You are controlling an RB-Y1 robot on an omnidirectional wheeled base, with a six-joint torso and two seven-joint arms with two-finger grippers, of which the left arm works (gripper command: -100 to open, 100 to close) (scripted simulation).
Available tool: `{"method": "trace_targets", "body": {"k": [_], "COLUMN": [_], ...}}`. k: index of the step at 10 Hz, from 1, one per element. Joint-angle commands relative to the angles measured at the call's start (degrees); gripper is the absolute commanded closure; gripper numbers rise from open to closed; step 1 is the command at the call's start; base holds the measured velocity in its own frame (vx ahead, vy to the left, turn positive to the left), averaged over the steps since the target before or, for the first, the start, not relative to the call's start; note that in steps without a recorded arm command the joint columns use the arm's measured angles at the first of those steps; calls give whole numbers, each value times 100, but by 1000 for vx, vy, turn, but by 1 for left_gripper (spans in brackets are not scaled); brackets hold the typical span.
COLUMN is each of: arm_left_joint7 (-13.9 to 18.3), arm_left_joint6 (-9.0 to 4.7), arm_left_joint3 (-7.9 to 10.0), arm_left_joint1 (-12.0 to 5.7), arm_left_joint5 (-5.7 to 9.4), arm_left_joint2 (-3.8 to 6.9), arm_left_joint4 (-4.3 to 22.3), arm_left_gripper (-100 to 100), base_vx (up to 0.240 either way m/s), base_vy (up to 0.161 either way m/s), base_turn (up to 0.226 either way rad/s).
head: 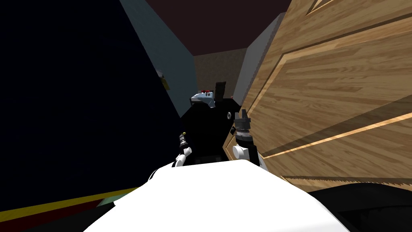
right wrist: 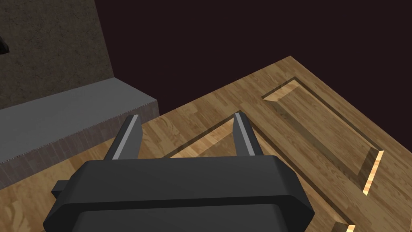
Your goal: Push the door open
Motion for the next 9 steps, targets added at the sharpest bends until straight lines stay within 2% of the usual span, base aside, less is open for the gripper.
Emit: {"method": "trace_targets", "body": {"k": [1, 3, 6, 9], "arm_left_joint7": [56, 148, 199, 343], "arm_left_joint6": [36, 94, 127, 218], "arm_left_joint3": [-65, -172, -230, -397], "arm_left_joint1": [24, 63, 85, 146], "arm_left_joint5": [-74, -193, -259, -448], "arm_left_joint2": [88, 183, 217, 250], "arm_left_joint4": [-41, -107, -144, -249], "arm_left_gripper": [-100, -100, -100, -100], "base_vx": [-38, -77, -47, -49], "base_vy": [20, 40, 28, 12], "base_turn": [209, 289, 89, 241]}}
